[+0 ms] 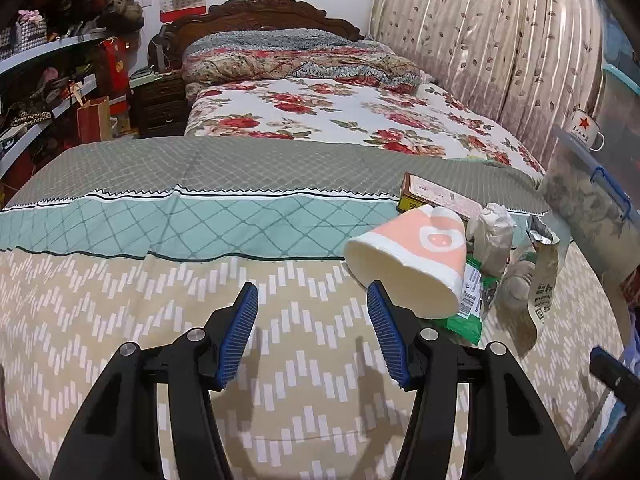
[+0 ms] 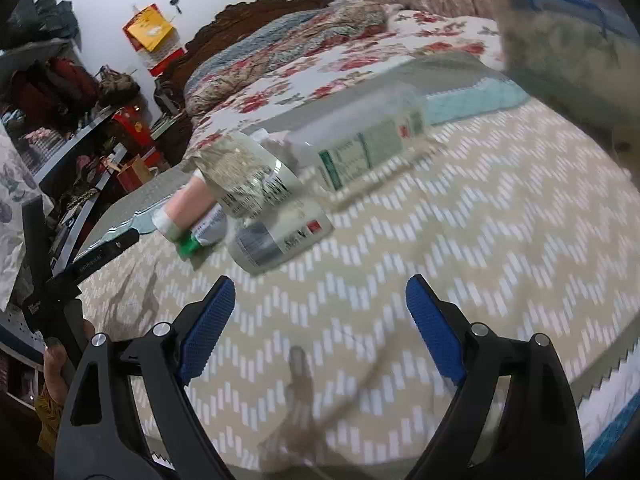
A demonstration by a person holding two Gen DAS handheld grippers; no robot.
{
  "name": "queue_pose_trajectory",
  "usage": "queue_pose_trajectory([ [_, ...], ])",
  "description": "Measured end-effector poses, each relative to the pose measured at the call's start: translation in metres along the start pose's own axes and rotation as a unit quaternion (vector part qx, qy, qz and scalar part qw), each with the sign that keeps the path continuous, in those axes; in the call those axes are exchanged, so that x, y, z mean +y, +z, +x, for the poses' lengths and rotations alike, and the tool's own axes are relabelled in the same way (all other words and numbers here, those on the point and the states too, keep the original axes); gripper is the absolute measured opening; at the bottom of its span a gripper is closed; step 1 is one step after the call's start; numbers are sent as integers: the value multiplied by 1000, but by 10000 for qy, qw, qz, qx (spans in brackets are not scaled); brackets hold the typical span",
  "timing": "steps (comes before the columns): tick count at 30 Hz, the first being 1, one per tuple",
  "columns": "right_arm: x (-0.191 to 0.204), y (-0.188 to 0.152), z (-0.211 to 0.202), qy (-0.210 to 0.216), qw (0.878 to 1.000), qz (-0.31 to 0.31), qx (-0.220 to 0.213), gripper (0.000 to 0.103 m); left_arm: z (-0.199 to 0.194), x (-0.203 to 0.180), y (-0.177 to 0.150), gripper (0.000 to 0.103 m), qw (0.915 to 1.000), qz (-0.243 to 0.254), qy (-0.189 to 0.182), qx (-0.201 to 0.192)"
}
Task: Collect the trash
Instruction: 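Return both tools to the remaining trash on the bed, then grasp the crumpled white tissue with the left tool while the right reaches the clear bottle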
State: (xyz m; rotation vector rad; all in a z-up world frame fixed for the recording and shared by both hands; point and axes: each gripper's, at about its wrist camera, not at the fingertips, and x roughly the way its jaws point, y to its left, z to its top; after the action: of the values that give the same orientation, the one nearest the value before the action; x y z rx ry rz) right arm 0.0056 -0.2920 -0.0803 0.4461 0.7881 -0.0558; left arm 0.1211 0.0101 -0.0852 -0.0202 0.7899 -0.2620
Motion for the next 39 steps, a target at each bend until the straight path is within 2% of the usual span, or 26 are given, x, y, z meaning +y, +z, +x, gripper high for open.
queue_pose_trajectory([
  [5,11,54,16,393,9992,-79,-92,87,-2,-3,-1,54,9999,53,70,-70],
  [8,25,99,44,414,9987,-295,65,87,-1,-5,0,54,9999,78,94,-86],
  [12,45,159,109,269,9964,-423,689,87,-2,-5,0,54,9999,60,70,-118],
  [15,49,190,162,139,9919,-99,1261,87,-3,-4,1,54,9999,10,28,-148],
  [17,47,202,193,16,9873,172,1580,87,-5,-1,1,58,9998,-56,-18,-175],
  [20,54,201,219,-115,9807,111,1949,87,-7,4,1,61,9996,-152,-66,-225],
  [22,67,190,232,-120,9728,-286,2295,84,-7,6,2,61,9995,-212,-103,-211],
  [24,78,176,229,-61,9715,-594,2295,82,-6,9,3,61,9992,-293,-160,-201],
  [27,90,150,213,308,9685,-895,2302,74,-7,18,5,61,9979,-516,-351,-189],
  [31,104,102,176,853,9619,-1194,2307,74,-14,38,5,67,9906,-998,-876,-319],
  [34,104,74,148,1497,9535,-1050,2397,74,-15,40,6,67,9891,-1069,-948,-369],
  [37,97,63,116,1696,9586,-957,2076,75,-14,34,6,67,9909,-952,-887,-349],
  [39,83,61,88,1807,9658,-802,1679,77,-14,31,7,67,9915,-885,-874,-371],
])
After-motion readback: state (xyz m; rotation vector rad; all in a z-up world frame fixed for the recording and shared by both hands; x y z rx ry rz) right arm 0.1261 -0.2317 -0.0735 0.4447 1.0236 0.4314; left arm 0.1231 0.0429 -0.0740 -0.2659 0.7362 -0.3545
